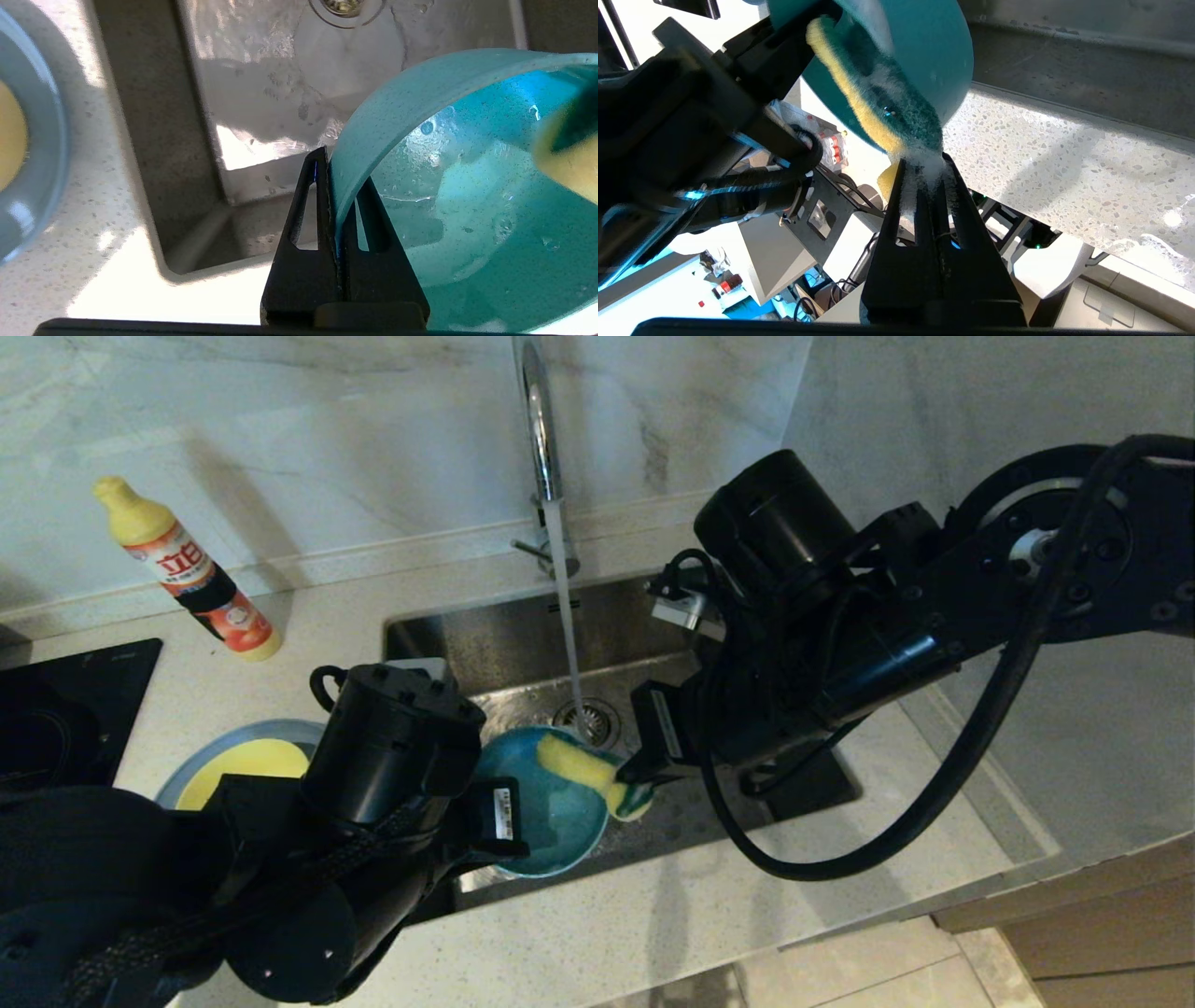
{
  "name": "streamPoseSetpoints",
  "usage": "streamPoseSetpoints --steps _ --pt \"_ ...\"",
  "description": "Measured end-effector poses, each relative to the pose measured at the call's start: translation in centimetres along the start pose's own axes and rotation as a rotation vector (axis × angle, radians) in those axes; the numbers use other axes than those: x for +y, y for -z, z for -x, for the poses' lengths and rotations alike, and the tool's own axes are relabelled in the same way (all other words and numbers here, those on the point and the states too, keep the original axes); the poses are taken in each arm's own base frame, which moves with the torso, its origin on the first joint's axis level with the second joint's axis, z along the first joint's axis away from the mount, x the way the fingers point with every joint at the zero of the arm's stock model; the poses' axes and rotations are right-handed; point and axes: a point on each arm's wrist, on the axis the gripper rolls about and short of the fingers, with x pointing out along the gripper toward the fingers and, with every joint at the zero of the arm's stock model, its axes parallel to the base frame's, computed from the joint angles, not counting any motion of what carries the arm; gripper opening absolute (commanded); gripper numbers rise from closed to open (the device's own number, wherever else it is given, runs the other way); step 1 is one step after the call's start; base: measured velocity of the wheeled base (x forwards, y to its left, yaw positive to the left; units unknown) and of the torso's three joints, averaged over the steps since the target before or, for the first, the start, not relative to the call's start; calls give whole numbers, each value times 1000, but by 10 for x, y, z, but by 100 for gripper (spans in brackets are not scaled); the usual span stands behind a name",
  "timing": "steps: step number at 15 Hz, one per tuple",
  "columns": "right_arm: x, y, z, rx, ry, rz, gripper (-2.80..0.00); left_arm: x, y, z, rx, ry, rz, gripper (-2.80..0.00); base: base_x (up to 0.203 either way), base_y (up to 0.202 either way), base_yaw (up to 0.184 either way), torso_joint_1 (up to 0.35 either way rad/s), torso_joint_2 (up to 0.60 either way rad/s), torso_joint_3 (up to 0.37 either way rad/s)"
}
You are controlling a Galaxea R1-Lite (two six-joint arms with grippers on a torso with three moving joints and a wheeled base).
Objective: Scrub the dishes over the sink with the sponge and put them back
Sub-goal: Wipe the bowl, then rinse the bowl
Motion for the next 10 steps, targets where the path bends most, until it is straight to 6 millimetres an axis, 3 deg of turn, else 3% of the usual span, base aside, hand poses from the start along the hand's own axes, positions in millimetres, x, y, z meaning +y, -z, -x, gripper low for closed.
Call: streamPoseSetpoints --steps 10 --pt "6 5 32 -24 -12 -2 -280 17 -7 -13 -1 -65 76 -280 0 0 0 0 0 0"
